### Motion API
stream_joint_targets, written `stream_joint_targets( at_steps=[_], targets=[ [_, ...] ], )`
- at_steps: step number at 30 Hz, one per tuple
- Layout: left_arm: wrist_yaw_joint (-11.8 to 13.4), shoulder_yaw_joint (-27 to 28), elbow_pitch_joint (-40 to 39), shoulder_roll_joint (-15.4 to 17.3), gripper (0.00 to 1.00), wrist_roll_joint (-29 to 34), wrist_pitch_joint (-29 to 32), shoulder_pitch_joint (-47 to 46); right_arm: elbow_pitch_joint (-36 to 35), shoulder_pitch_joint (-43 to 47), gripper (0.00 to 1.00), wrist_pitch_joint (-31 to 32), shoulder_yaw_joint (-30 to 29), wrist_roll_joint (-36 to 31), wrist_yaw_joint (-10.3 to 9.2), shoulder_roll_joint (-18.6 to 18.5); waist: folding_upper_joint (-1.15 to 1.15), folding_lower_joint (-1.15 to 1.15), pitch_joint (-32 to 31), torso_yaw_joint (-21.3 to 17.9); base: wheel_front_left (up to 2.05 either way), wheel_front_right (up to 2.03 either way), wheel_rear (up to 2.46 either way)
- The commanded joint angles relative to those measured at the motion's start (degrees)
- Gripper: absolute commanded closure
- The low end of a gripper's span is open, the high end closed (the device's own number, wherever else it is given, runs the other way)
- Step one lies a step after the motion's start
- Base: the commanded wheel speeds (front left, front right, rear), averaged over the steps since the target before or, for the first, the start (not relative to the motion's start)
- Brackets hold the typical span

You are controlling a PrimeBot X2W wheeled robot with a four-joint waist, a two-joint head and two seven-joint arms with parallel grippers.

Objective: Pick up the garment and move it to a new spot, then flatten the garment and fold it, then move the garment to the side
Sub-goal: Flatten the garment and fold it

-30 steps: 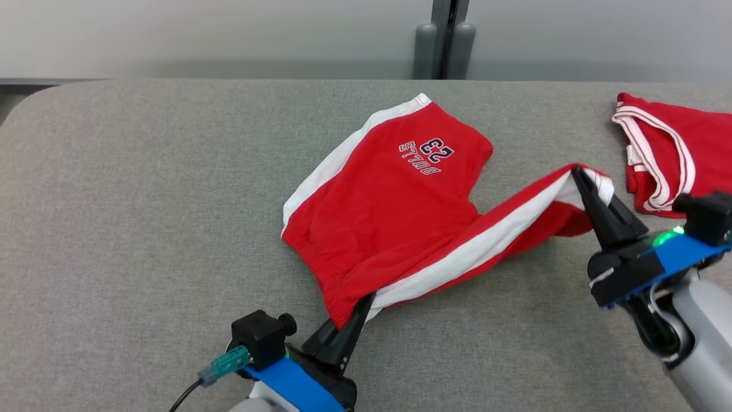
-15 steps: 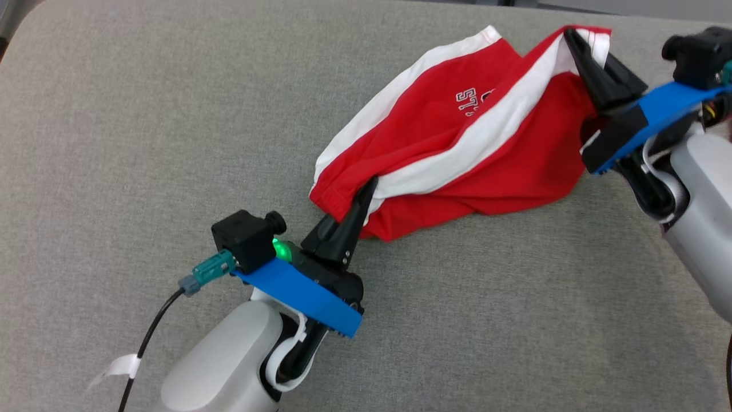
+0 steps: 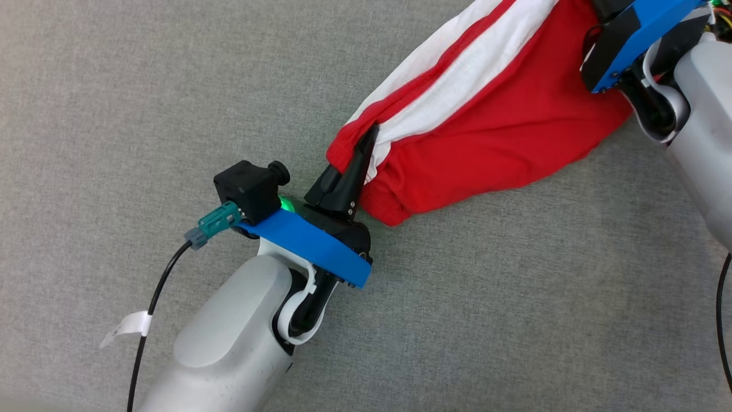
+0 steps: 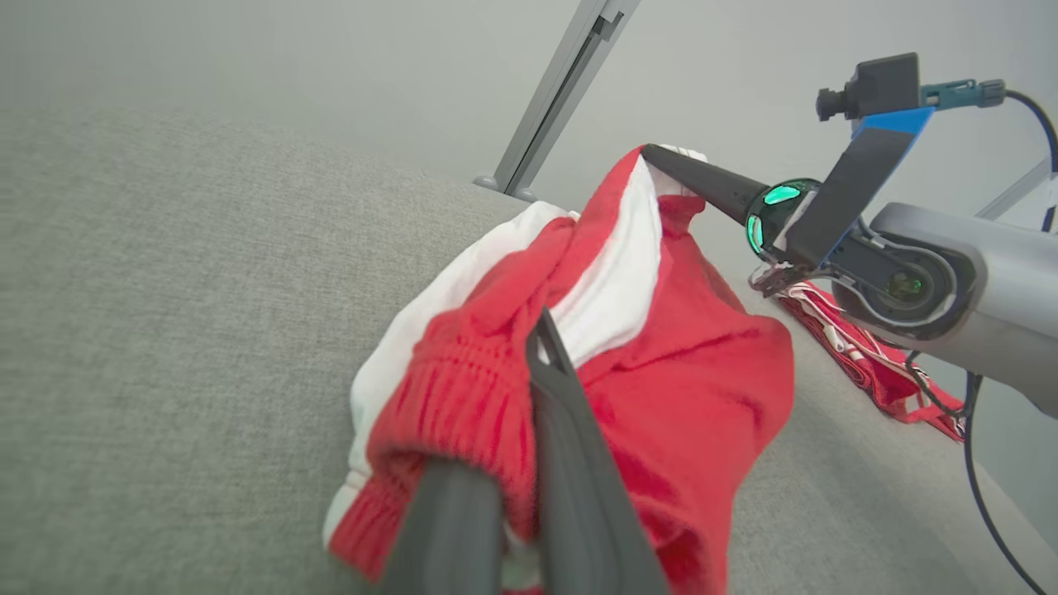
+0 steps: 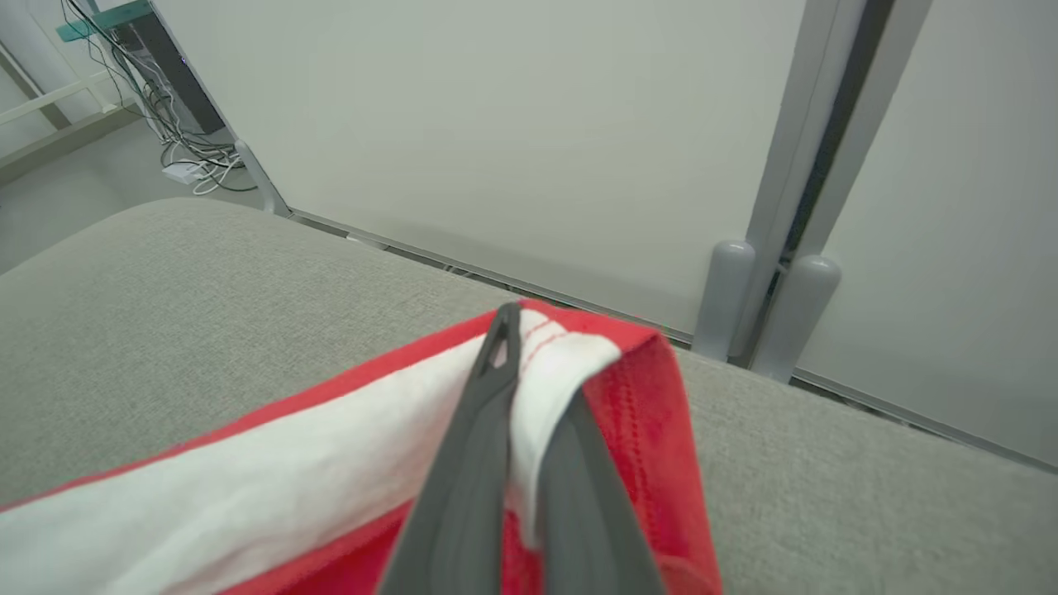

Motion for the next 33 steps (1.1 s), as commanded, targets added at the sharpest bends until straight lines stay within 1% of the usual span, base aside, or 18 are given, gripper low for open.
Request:
stream_joint_targets(
  at_steps=[1, 2, 3, 4, 5, 11, 18, 21, 23, 25, 27, 31, 32, 33],
  targets=[
    [-0.1, 0.2, 0.5, -0.3, 1.0, 0.6, -0.1, -1.5, 1.5, -1.3, 0.6, -0.1, 0.3, 0.9, 0.01, 0.2, -0.02, -0.01, 0.5, 0.4, 0.0, 0.0, 0.0],
    [-0.1, 0.5, 0.8, -0.6, 0.8, 0.9, -0.1, -1.5, 2.3, -1.8, 0.0, -0.3, 0.6, 1.0, 0.01, 0.5, -0.02, -0.01, 0.6, 0.5, 0.0, 0.0, 0.0],
    [-0.1, 0.8, 1.2, -0.7, 0.51, 1.5, -0.1, -1.5, 2.9, -2.1, 0.0, -0.4, 1.0, 1.2, 0.01, 0.8, -0.02, -0.01, 0.7, 0.5, 0.0, 0.0, 0.0],
    [-0.1, 1.2, 1.5, -0.6, 0.14, 2.3, -0.1, -1.4, 3.3, -2.2, 0.0, -0.6, 1.4, 1.2, 0.01, 0.9, -0.02, -0.01, 0.7, 0.4, 0.0, 0.0, 0.0],
    [-0.1, 1.7, 1.6, -0.8, 0.0, 2.6, -0.1, -1.3, 3.7, -2.1, 0.0, -0.9, 1.9, 1.4, 0.01, 0.9, -0.02, -0.01, 0.6, 0.3, 0.0, 0.0, 0.0],
    [-0.1, 3.4, 1.9, -0.7, 0.0, 5.0, -0.1, 1.9, 5.5, -0.8, 0.0, -1.5, 4.4, 2.7, 0.01, 0.0, -0.02, -0.01, -1.0, -0.1, 0.0, 0.0, 0.0],
    [-0.1, 4.6, 0.7, 0.8, 0.0, 6.9, -0.1, 6.9, 5.9, 1.4, 0.0, -1.7, 6.7, 5.0, 0.01, -2.6, -0.02, -0.01, -3.0, 0.5, 0.0, 0.0, 0.0],
    [-0.1, 6.5, -0.7, 1.4, 0.0, 8.1, -0.1, 8.9, 6.2, 2.1, 0.0, -1.8, 7.5, 5.9, 0.01, -3.8, -0.02, -0.01, -3.7, 0.9, 0.0, 0.0, 0.0],
    [-0.1, 9.5, -2.4, 1.2, 0.0, 9.5, -0.1, 10.5, 6.5, 2.4, 0.0, -1.7, 8.3, 6.1, 0.01, -4.4, -0.02, -0.01, -3.9, 1.3, 0.0, 0.0, 0.0],
    [-0.1, 13.3, -4.2, 1.0, 0.0, 12.6, -0.1, 11.9, 6.8, 2.6, 0.0, -1.0, 9.4, 5.8, 0.01, -5.1, -0.02, -0.01, -4.1, 1.8, 0.0, 0.0, 0.0],
    [0.0, 17.8, -6.0, 0.2, 0.0, 16.9, -0.1, 13.4, 7.1, 2.8, 0.0, -0.2, 10.3, 6.0, 0.01, -5.7, -0.02, -0.01, -4.2, 2.1, 0.0, 0.0, 0.0],
    [0.8, 27.4, -10.5, -2.3, 0.0, 26.0, -0.1, 16.3, 7.7, 3.6, 0.0, 1.7, 11.8, 6.9, 0.01, -6.3, -0.02, -0.01, -4.3, 2.4, 0.0, 0.0, 0.0],
    [0.8, 27.4, -10.5, -2.3, 0.0, 26.0, -0.1, 16.3, 7.7, 3.6, 0.0, 1.7, 11.8, 6.9, 0.01, -6.3, -0.02, -0.01, -4.3, 2.4, 0.0, 0.0, 0.0],
    [0.9, 29.2, -11.5, -3.1, 0.0, 27.3, -0.1, 17.2, 7.9, 3.7, 0.0, 2.2, 12.1, 7.2, 0.01, -6.4, -0.02, -0.01, -4.3, 2.5, 0.0, 0.0, 0.0]
  ],
)
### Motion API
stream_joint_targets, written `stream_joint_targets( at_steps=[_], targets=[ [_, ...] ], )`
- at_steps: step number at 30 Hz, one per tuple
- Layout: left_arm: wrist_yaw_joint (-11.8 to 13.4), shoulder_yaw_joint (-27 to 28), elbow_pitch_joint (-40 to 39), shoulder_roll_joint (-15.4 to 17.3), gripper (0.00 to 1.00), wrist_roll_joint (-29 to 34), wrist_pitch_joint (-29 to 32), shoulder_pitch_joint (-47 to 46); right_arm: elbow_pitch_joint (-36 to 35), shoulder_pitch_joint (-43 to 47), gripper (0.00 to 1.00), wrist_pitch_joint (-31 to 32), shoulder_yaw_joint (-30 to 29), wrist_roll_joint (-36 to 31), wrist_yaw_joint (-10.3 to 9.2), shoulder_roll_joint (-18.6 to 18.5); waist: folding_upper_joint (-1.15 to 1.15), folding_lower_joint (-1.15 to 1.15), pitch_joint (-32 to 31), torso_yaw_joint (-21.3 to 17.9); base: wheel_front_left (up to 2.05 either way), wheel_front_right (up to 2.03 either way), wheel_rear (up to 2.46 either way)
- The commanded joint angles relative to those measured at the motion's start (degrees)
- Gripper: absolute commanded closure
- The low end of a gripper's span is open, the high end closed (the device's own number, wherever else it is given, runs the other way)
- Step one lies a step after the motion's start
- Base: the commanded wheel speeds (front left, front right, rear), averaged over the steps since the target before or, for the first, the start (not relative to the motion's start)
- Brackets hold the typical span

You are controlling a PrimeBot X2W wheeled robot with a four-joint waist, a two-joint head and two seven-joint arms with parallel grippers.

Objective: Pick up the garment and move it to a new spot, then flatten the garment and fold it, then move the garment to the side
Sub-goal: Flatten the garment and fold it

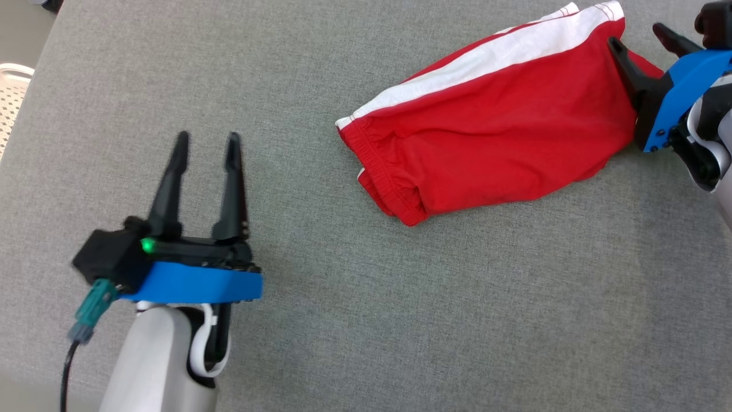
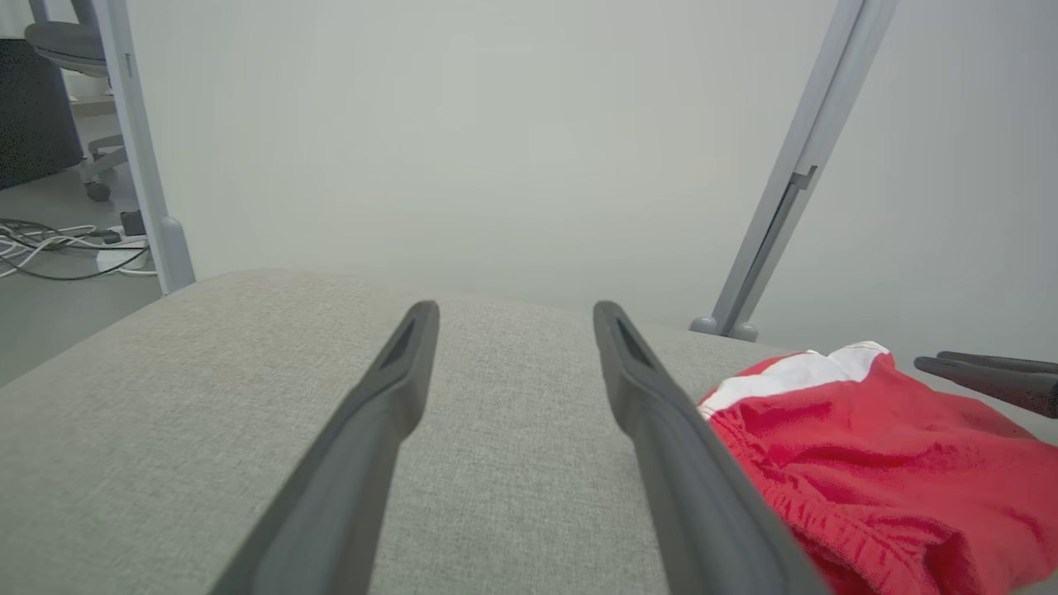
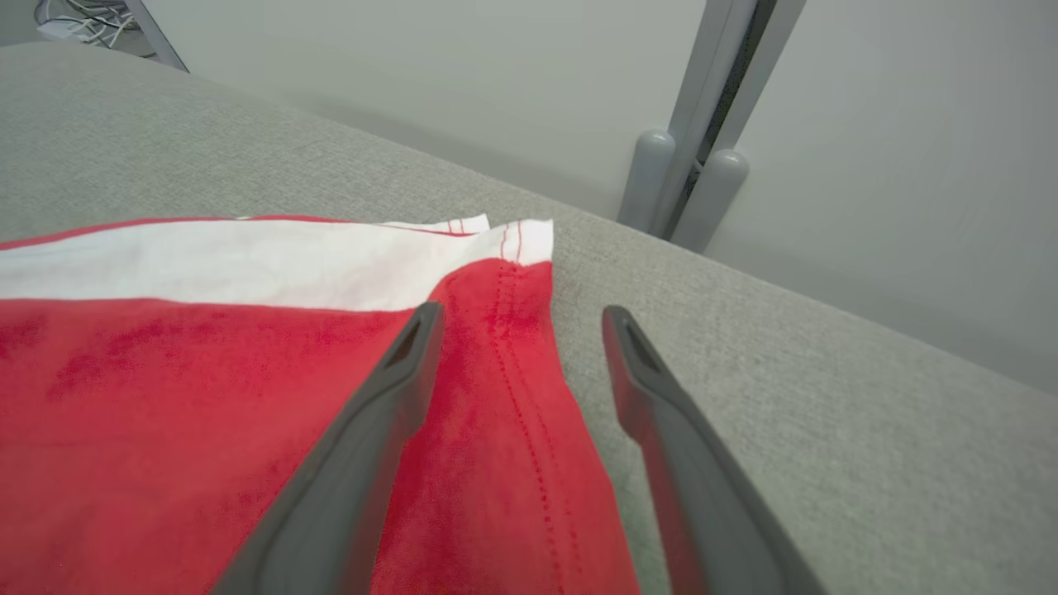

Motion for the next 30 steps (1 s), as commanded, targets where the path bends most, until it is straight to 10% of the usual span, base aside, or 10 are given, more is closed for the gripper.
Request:
stream_joint_targets(
  at_steps=[1, 18, 19, 21, 30],
  targets=[
    [0.3, 1.4, -0.7, -0.5, 0.0, 0.6, -0.1, 1.1, 0.3, 0.8, 0.0, 0.4, 0.1, 0.7, 0.01, -0.3, 0.0, 0.0, 0.0, 0.0, 0.0, 0.0, 0.0],
    [1.0, 10.7, -2.1, -2.3, 0.0, 2.2, -0.1, 4.9, 0.5, 5.4, 0.0, 11.0, 6.1, 4.0, 0.03, -0.2, 0.0, 0.0, -0.2, 0.3, 0.0, 0.0, 0.0],
    [1.2, 10.7, -2.1, -2.3, 0.0, 2.3, -0.1, 5.0, 0.2, 5.6, 0.54, 11.3, 6.5, 4.2, 0.08, -0.1, 0.0, 0.0, -0.3, 0.3, 0.0, 0.0, 0.0],
    [1.2, 10.7, -1.9, -2.3, 0.0, 2.3, -0.1, 5.2, -0.4, 5.7, 1.0, 11.2, 6.9, 4.3, 0.08, -0.3, 0.0, 0.0, -0.4, 0.2, 0.0, 0.0, 0.0],
    [1.0, 10.8, -1.0, -2.3, 0.0, 3.0, -0.1, 5.8, -0.8, 6.7, 1.0, 3.1, 5.3, 7.7, 0.01, 1.2, 0.0, 0.0, -3.8, -2.5, 0.0, 0.0, 0.0]
  ],
)
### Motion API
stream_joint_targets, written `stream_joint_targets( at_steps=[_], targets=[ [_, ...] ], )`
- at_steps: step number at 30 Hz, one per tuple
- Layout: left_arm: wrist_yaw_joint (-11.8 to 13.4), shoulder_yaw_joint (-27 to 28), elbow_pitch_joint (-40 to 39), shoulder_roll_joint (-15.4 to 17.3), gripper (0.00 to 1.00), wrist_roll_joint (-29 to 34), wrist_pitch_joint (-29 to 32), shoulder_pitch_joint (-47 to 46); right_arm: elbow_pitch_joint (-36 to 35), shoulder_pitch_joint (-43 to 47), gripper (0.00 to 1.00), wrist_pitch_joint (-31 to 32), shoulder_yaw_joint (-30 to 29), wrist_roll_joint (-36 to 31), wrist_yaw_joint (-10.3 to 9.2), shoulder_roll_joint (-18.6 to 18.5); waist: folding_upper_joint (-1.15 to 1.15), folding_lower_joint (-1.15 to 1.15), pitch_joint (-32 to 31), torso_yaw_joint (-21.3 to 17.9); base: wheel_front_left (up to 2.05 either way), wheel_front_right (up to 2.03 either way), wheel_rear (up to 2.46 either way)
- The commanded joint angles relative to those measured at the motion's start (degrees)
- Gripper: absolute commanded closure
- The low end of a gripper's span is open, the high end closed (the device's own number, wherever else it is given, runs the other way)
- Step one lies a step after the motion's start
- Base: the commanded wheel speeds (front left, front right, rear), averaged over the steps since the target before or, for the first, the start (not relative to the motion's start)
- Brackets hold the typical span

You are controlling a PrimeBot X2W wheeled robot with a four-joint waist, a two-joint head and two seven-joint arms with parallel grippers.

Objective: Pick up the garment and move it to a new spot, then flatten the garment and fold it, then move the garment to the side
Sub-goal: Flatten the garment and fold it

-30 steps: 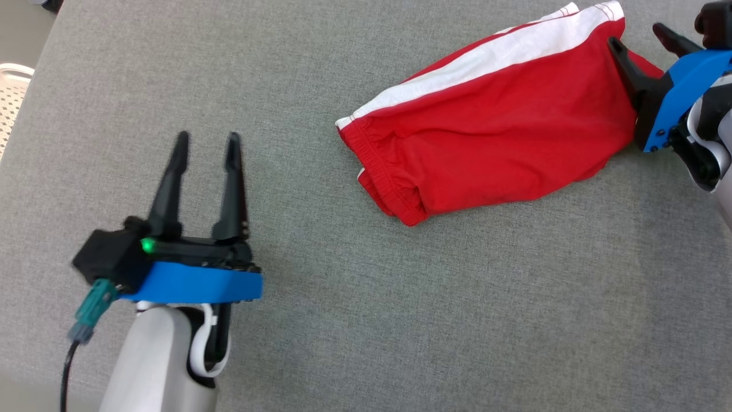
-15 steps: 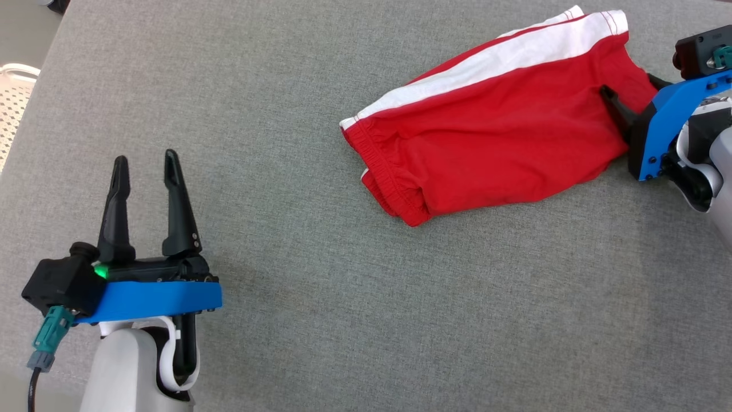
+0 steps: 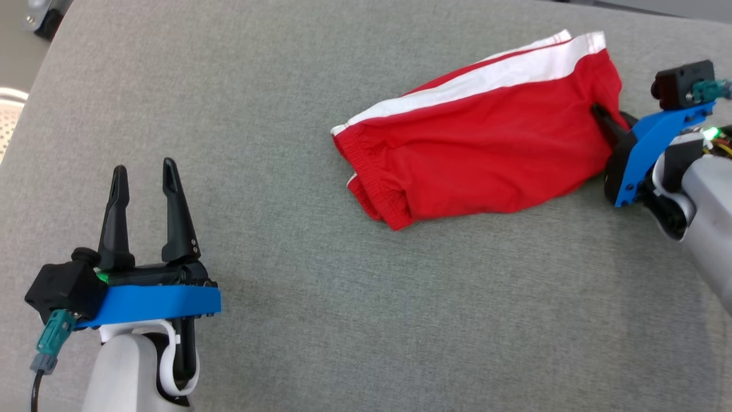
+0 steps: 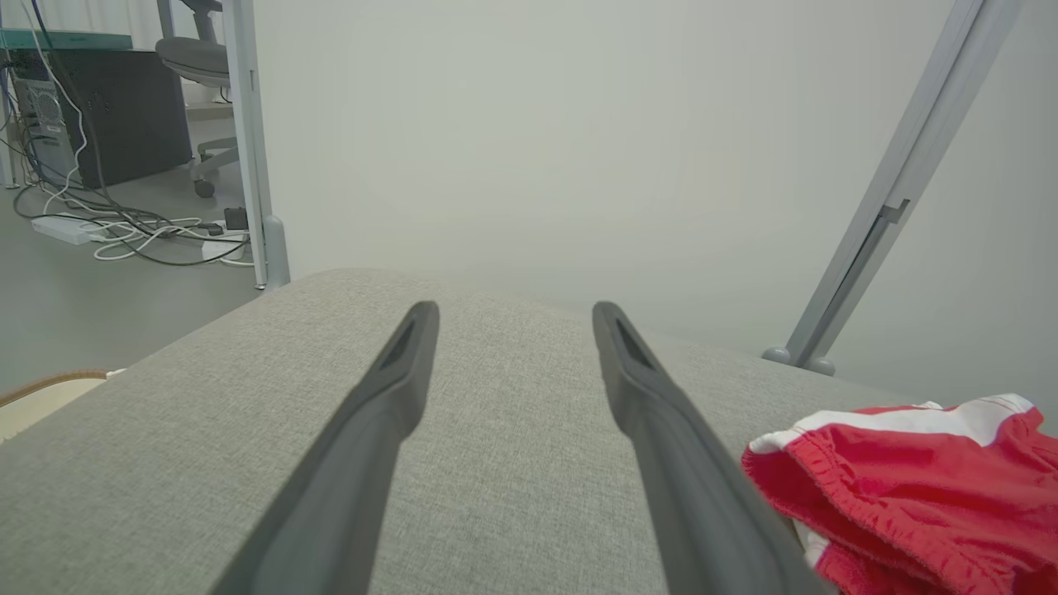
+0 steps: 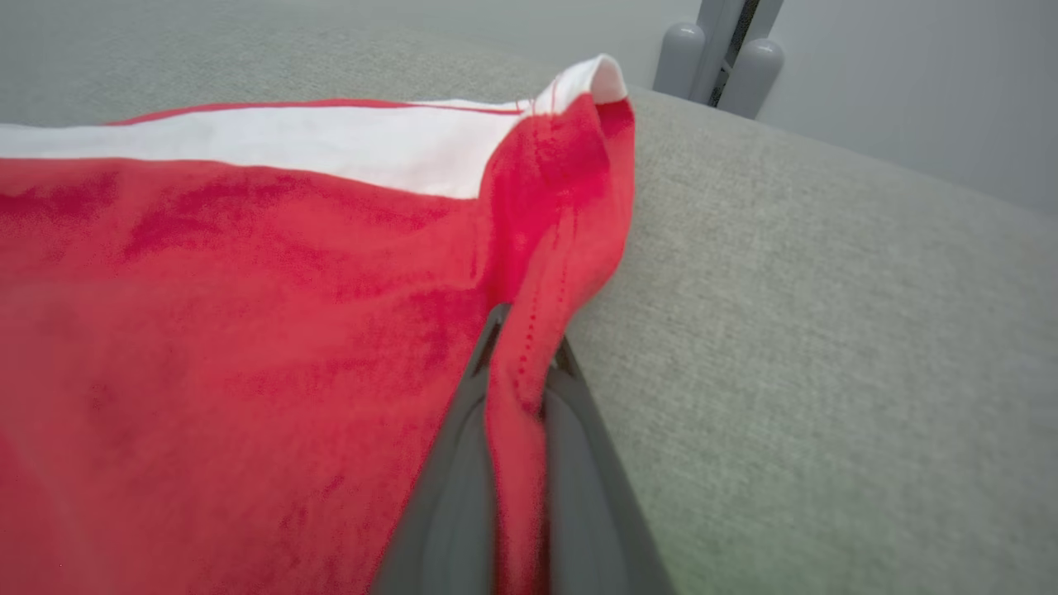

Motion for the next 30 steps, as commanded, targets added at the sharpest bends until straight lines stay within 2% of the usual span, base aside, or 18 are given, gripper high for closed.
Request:
stream_joint_targets(
  at_steps=[1, 8, 15, 26, 30],
  targets=[
    [-0.1, 0.2, 0.1, 0.0, 0.0, 0.4, -0.1, 1.0, -0.4, 1.5, 1.0, -1.1, -0.1, 0.6, 0.01, 0.3, 0.0, -0.01, -1.5, -1.5, 0.0, 0.0, 0.0],
    [-0.7, 1.9, 0.8, 0.0, 0.0, 2.3, -0.1, 3.3, -3.3, 7.4, 1.0, -7.7, 0.2, 2.3, 0.01, 1.1, 0.0, -0.01, -6.6, -6.8, 0.0, 0.0, 0.0],
    [-1.2, 3.3, 1.4, 0.0, 0.0, 4.2, -0.1, 6.3, -5.9, 14.7, 1.0, -9.7, -2.0, 3.7, 0.01, 1.8, 0.0, -0.01, -10.8, -11.7, 0.0, 0.0, 0.0],
    [-1.5, 4.4, 2.0, 0.0, 0.0, 5.1, -0.1, 7.6, -11.0, 26.1, 1.0, -9.7, -15.9, -1.1, 0.01, -1.7, 0.0, -0.01, -12.6, -13.8, 0.0, 0.0, 0.0],
    [-1.6, 4.3, 2.1, 0.0, 0.0, 5.2, -0.1, 7.8, -12.0, 28.1, 1.0, -9.8, -19.3, -4.0, 0.01, -1.5, 0.0, -0.01, -12.6, -14.2, 0.0, 0.0, 0.0]
  ],
)
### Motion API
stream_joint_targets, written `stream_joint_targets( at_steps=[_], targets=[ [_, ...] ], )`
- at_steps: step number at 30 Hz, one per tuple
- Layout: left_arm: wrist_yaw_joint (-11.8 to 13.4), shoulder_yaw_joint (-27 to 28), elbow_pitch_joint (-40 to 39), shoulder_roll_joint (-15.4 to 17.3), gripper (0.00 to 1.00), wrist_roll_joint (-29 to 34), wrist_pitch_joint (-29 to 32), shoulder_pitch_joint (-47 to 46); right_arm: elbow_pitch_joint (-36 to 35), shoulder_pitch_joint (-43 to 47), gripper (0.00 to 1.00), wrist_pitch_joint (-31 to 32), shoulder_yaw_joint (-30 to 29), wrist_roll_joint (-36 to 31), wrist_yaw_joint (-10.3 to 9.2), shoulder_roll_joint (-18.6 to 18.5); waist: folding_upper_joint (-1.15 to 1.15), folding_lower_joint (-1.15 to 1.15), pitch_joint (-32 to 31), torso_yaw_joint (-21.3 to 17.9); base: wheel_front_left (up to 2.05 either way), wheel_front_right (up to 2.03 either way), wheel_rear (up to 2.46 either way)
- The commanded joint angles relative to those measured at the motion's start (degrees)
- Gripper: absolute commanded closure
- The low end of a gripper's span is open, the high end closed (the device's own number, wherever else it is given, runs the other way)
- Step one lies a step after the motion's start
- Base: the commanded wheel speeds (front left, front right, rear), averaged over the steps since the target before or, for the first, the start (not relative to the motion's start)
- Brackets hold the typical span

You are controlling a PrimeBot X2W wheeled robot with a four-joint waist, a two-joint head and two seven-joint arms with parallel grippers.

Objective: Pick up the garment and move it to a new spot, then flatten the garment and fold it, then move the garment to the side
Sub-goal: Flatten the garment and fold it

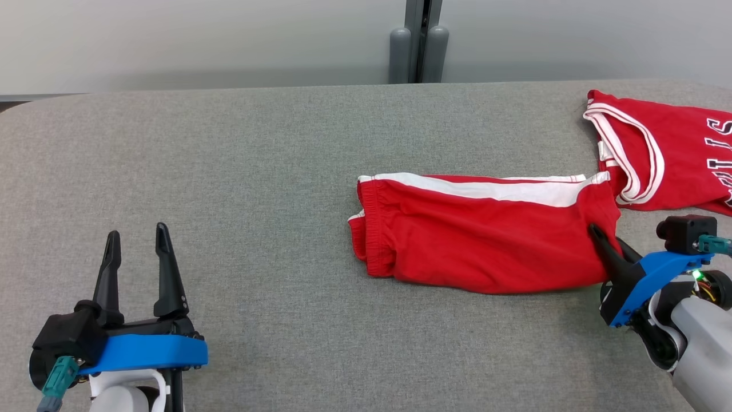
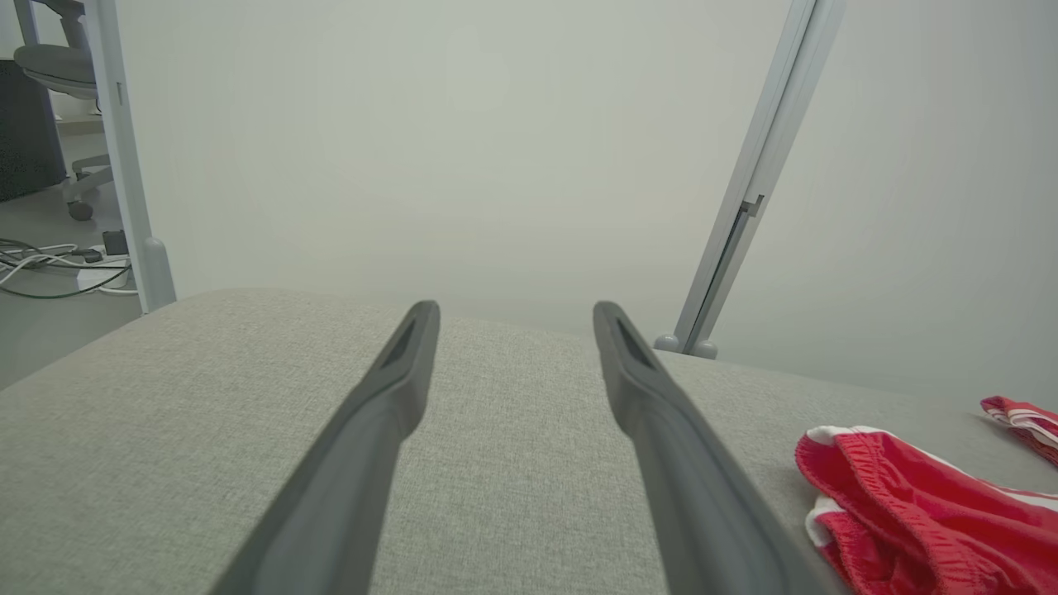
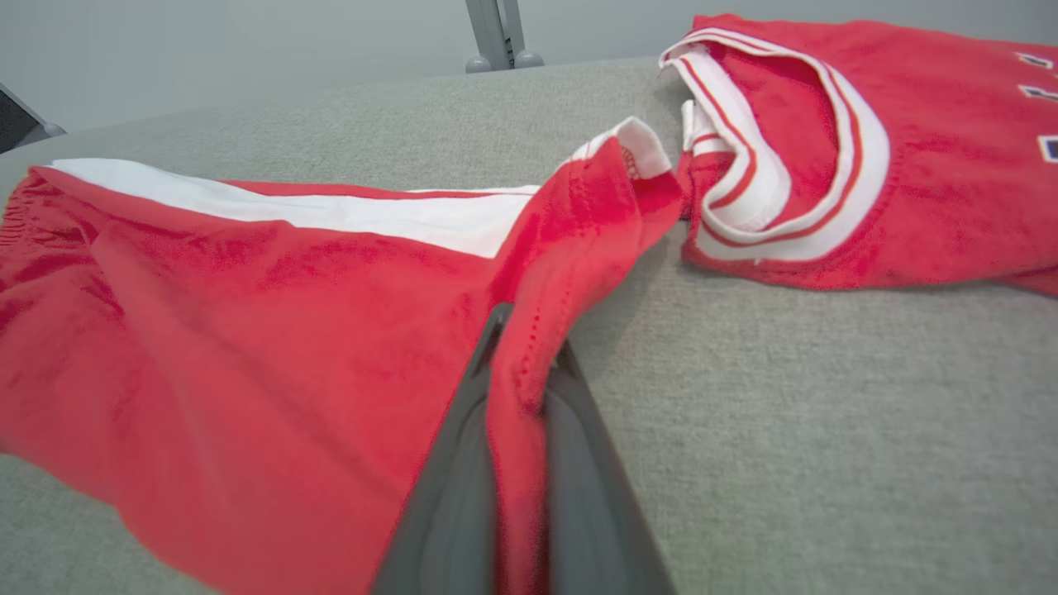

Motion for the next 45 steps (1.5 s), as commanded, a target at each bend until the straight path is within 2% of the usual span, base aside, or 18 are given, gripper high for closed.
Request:
stream_joint_targets(
  at_steps=[1, 11, 16, 21, 30, 39, 40, 41, 42, 45],
  targets=[
    [-0.4, 0.1, 0.2, 0.0, 0.0, 0.2, -0.1, 0.1, -0.4, 0.8, 1.0, -0.3, -1.2, -0.9, 0.01, 0.4, 0.0, 0.0, 0.0, 0.0, 0.0, 0.0, 0.0],
    [-0.5, -0.4, 0.6, 0.0, 0.0, -0.2, -0.1, 0.3, -7.2, 0.5, 1.0, -0.3, -7.2, -6.2, 0.01, 3.0, 0.0, 0.0, -1.2, 0.9, 0.0, 0.0, 0.0],
    [-0.5, -1.0, 0.6, 0.0, 0.0, -0.6, -0.1, 0.9, -11.0, -0.3, 1.0, -0.3, -7.4, -8.7, 0.02, 5.5, 0.0, 0.0, -1.6, 1.6, 0.0, 0.0, 0.0],
    [-0.5, -1.2, 0.5, 0.0, 0.0, -1.0, -0.1, 0.9, -11.9, -1.6, 1.0, 0.2, -7.1, -10.2, 0.01, 8.5, 0.0, 0.0, -1.4, 2.4, 0.0, 0.0, 0.0],
    [-0.5, -2.3, 0.9, 0.0, 0.0, -1.6, -0.1, 0.1, -9.9, -2.4, 1.0, 1.5, -4.4, -13.7, 0.02, 16.5, 0.0, 0.0, -0.5, 4.1, 0.0, 0.0, 0.0],
    [0.0, -3.7, 1.2, 0.0, 0.0, -2.5, -0.1, -1.1, -2.9, -3.6, 1.0, 0.8, -3.0, -16.0, 0.01, 23.1, 0.0, 0.0, 0.9, 5.2, 0.0, 0.0, 0.0],
    [0.1, -3.9, 1.1, 0.0, 0.0, -2.5, -0.1, -1.2, -2.1, -3.8, 0.9, 0.7, -2.8, -16.4, 0.02, 23.5, 0.0, 0.0, 1.0, 5.3, 0.0, 0.0, 0.0],
    [0.2, -4.1, 1.1, 0.0, 0.0, -2.6, -0.1, -1.2, -1.5, -4.0, 0.28, 0.5, -2.6, -16.6, 0.01, 23.8, 0.0, 0.0, 1.1, 5.3, 0.0, 0.0, 0.0],
    [0.2, -4.2, 1.1, 0.0, 0.0, -2.7, -0.1, -1.3, -1.1, -4.2, 0.0, 0.5, -2.5, -16.8, 0.01, 24.0, 0.0, 0.0, 1.2, 5.3, 0.0, 0.0, 0.0],
    [0.3, -4.0, 1.1, 0.0, 0.0, -2.7, -0.1, -1.1, -1.2, -4.4, 0.0, 0.0, -2.2, -17.3, 0.01, 24.2, 0.0, 0.0, 1.1, 5.0, 0.0, 0.0, 0.0]
  ],
)
